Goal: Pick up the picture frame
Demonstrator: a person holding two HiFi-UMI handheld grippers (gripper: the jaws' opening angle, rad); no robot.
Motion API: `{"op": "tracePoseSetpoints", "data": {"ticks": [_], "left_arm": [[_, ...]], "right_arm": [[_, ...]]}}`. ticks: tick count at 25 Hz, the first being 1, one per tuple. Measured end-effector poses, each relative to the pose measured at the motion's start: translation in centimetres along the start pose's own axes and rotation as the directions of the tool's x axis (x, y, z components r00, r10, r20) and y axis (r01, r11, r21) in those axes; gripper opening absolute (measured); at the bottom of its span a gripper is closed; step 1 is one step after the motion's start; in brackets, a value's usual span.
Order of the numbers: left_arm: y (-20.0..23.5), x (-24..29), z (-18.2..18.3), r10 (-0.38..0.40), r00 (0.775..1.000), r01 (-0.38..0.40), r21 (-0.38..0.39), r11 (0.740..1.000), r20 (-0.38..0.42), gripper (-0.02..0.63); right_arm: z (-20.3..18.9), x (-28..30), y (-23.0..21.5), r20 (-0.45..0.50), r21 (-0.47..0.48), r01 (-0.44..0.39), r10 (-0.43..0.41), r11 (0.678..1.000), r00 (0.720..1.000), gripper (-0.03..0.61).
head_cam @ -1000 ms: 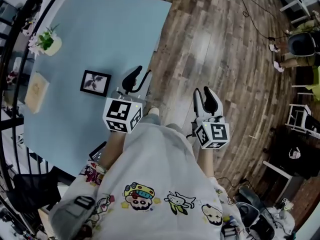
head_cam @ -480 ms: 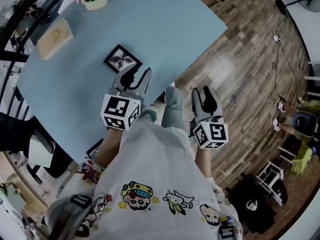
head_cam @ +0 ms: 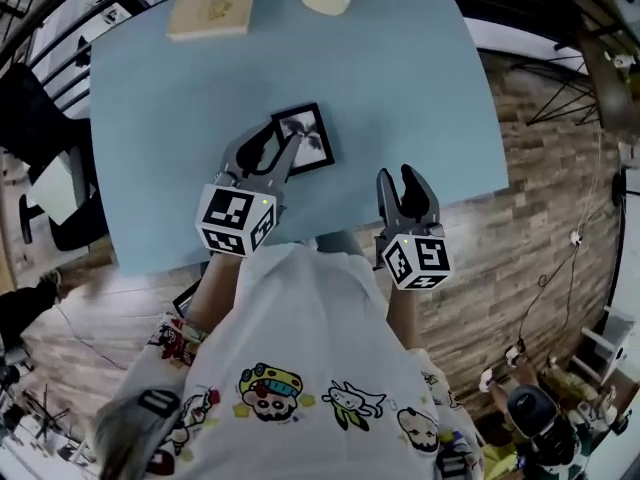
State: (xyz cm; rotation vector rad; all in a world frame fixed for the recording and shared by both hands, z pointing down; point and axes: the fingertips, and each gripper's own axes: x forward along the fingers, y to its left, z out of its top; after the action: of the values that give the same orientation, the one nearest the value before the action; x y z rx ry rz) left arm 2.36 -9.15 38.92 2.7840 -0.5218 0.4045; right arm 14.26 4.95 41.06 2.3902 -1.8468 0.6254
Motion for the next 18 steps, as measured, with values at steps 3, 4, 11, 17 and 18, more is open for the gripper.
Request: {"op": "tracePoseSetpoints", "data": {"ticks": [3,4,11,17,18], "left_arm": [[1.3,0.0,1.0,0.11,0.993,-0.109,-0.038,0.993,0.03,0.133],[1.5,-0.1,1.3,0.139,0.99,-0.137,-0.049,0.989,0.04,0.133],[2.1,-1.8,1.3,0.334,0.94,-0.326,-0.107,0.939,0.066,0.133],[2.7,-3.8,-0.5,0.452,0.891,-0.439,-0.175,0.881,0.041,0.133],[2.8,-4.0,-0.7,0.46,0.887,-0.447,-0.182,0.876,0.037,0.133]], "right_arm": [[1.6,3.2,0.0,-0.021,-0.028,-0.131,0.131,0.991,0.991,0.166],[2.0,4.0,0.0,-0.024,-0.032,-0.163,0.163,0.986,0.986,0.166],[2.7,7.7,1.0,-0.075,-0.032,-0.375,0.372,0.926,0.925,0.167],[2.3,9.8,2.4,-0.135,-0.02,-0.492,0.486,0.87,0.864,0.169],[2.2,10.0,2.6,-0.141,-0.016,-0.503,0.496,0.864,0.857,0.169]]}}
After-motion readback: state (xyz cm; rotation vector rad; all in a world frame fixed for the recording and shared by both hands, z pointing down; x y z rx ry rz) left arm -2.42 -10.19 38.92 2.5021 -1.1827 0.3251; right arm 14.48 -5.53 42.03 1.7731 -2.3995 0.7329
